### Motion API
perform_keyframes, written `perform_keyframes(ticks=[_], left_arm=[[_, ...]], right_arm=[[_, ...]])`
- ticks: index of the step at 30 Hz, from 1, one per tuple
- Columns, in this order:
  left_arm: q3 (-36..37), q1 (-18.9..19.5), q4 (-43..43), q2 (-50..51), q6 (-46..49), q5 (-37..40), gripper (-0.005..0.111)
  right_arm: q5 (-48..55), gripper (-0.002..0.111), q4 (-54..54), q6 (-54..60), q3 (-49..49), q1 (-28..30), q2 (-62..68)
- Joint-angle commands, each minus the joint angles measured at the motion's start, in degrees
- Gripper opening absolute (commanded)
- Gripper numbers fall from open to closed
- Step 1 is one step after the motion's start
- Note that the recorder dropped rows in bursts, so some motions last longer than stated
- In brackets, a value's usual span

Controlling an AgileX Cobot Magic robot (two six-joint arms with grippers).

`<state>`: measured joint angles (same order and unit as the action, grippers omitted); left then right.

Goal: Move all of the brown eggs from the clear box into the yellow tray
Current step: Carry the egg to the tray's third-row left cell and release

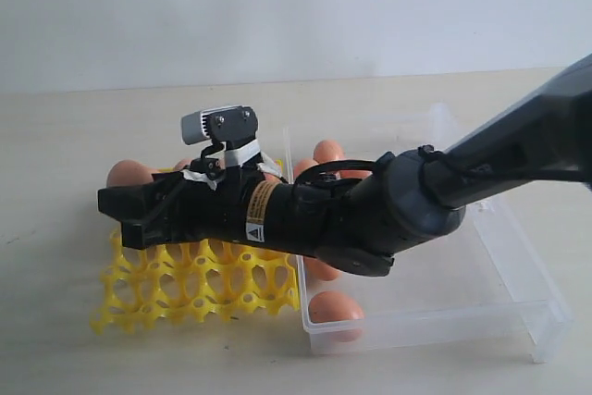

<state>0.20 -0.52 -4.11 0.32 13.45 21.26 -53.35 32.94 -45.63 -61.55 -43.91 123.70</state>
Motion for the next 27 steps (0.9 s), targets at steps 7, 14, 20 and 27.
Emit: perform_keyframes(ticks=[7, 14, 20, 27], left_arm=[[-0.2, -0.1, -0.1, -0.3, 0.0, -0.4, 0.0], [-0.2, -0.1, -0.1, -0.3, 0.0, -0.4, 0.0], [-0.2, -0.1, -0.1, -0.3, 0.0, -0.4, 0.0], [-0.2, -0.1, -0.1, -0.3, 0.0, -0.4, 0.0]], right_arm=[[1.5, 0.0, 4.2, -5.3, -3.7, 0.0, 3.8], [1.3, 0.0, 4.8, -10.2, -6.5, 0.0, 5.8], [1.5, 0.0, 5.8, -13.8, -8.7, 0.0, 7.2], [1.5, 0.006, 6.8, -14.0, -8.9, 0.0, 7.3]])
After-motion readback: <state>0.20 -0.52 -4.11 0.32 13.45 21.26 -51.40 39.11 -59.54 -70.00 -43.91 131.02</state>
